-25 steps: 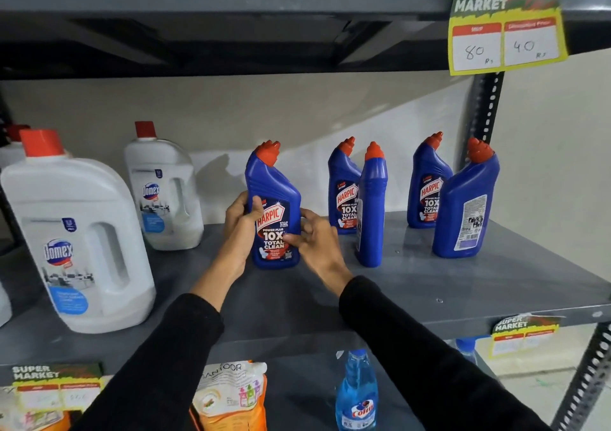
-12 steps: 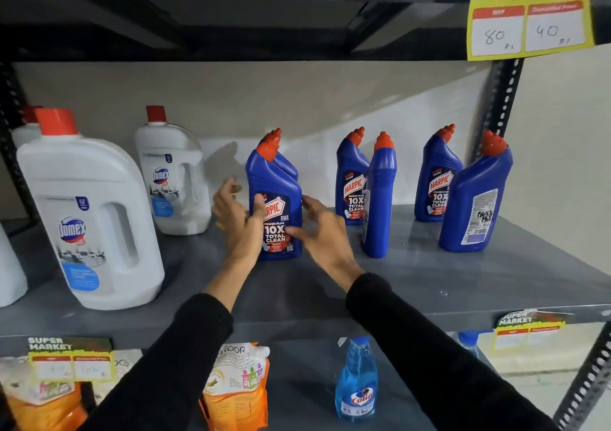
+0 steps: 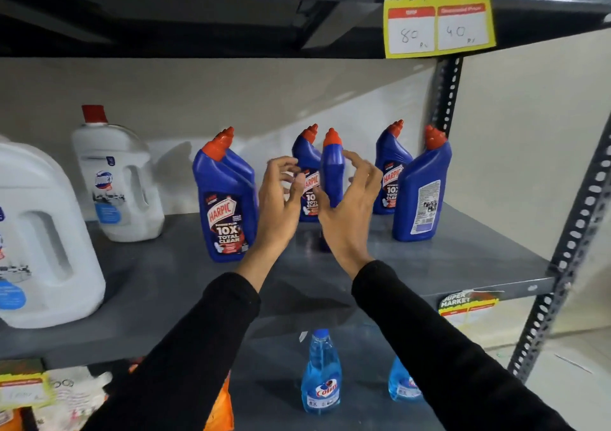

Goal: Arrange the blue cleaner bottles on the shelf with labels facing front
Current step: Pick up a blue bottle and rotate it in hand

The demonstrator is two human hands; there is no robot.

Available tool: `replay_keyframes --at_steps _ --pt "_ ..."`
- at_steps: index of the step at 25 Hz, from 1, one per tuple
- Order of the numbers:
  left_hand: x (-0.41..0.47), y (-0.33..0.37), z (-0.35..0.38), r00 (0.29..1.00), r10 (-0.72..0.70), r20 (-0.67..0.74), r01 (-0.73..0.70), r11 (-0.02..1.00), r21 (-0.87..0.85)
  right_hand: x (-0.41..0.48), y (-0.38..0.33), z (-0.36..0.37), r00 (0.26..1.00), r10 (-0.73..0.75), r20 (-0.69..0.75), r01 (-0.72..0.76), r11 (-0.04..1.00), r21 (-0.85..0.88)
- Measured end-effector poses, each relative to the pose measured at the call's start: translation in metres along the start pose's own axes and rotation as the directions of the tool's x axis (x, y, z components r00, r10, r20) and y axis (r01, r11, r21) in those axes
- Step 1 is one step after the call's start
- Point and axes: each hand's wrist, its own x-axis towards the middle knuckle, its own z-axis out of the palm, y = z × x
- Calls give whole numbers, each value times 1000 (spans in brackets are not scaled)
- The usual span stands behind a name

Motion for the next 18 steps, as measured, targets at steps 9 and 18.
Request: replay_keyframes --at_steps 9,18 --pt "3 -18 49 680 -658 324 731 645 -224 -21 35 -13 932 276 236 -245 958 -152" --pt "10 -8 37 826 -554 100 562 804 -194 14 35 -24 872 308 380 -327 945 -15"
